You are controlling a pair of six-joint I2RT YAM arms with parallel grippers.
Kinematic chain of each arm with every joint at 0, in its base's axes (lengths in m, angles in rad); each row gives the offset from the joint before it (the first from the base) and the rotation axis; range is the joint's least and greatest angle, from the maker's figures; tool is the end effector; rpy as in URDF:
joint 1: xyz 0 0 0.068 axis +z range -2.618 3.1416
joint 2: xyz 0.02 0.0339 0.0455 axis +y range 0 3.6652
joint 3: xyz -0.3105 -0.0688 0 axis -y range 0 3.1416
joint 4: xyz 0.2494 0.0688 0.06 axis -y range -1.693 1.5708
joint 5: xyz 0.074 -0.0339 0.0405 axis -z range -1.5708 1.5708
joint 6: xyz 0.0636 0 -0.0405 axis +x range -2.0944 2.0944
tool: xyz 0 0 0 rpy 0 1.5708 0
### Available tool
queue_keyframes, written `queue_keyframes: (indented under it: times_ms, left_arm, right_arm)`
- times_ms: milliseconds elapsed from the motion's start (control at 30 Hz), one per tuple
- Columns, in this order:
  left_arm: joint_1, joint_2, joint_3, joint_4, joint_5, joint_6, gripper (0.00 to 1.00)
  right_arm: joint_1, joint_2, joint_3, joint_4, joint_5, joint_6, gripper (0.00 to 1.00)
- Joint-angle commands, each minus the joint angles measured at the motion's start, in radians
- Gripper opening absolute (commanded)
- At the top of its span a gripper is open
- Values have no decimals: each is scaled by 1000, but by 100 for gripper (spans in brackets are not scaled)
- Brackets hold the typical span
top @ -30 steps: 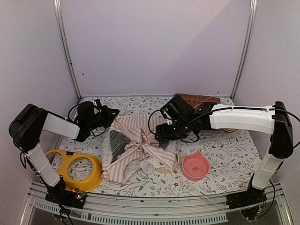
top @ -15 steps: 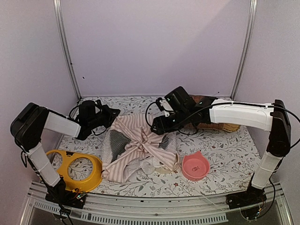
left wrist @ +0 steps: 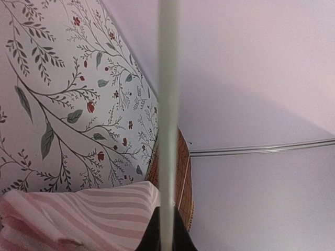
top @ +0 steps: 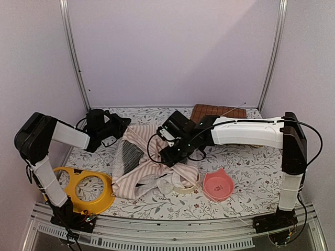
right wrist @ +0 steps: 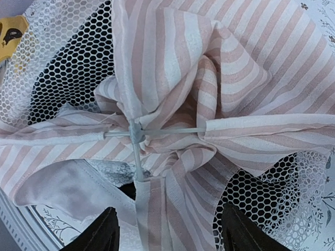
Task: Set up the pet tent
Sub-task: Adjust the tent pole of the tent.
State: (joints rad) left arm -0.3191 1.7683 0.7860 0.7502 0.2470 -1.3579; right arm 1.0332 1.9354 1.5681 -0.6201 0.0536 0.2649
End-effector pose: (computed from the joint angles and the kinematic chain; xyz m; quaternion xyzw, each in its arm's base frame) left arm 0.3762 -0.1407 0.2126 -0.3199 0.7136 -0.5225 0.3398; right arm 0.2389 0.3940 0.2553 -0.3517 0.8905 0.1533 0.2445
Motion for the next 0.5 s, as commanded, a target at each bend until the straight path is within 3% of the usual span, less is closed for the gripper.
queue_keyframes:
  times_ms: [0,67,167,333,467]
  left_arm:
    - [38,2,29,38,52,-17,0]
    - [51,0,38,36,70,-14,0]
    - [66,2,59,26,94,-8,0]
    - [89,11,90,18,129,-1,0]
    - [91,28,117,14,167,14,0]
  right_arm:
    - [9,58,71,-78,66,-21,62]
    - [8,79,114,-91,70,-27,56]
    - [7,114,185,-112,80,-52,40]
    - [-18,162,296,-165,116,-82,1]
    - [-81,123,293,-190,223,-68,0]
